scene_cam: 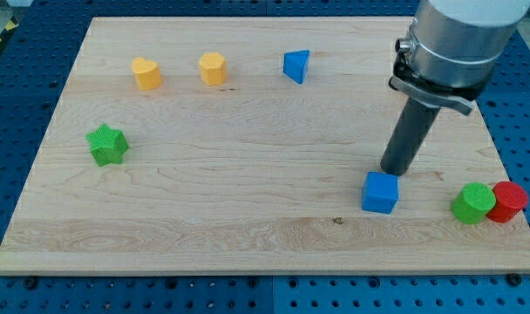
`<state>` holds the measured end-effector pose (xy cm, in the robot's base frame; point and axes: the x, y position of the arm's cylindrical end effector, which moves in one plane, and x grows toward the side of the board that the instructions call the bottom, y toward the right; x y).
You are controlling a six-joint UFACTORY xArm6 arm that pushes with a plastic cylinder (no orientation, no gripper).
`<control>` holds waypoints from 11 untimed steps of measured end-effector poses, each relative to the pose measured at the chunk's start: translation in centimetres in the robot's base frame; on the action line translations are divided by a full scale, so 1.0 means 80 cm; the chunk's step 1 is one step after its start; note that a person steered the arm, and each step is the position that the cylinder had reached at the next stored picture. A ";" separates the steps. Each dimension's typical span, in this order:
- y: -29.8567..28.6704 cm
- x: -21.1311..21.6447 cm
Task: Slide the blue cube towards the green circle
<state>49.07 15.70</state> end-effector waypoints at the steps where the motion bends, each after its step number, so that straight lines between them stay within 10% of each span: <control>1: -0.033 -0.029; 3: -0.108 0.000; 11: -0.043 0.085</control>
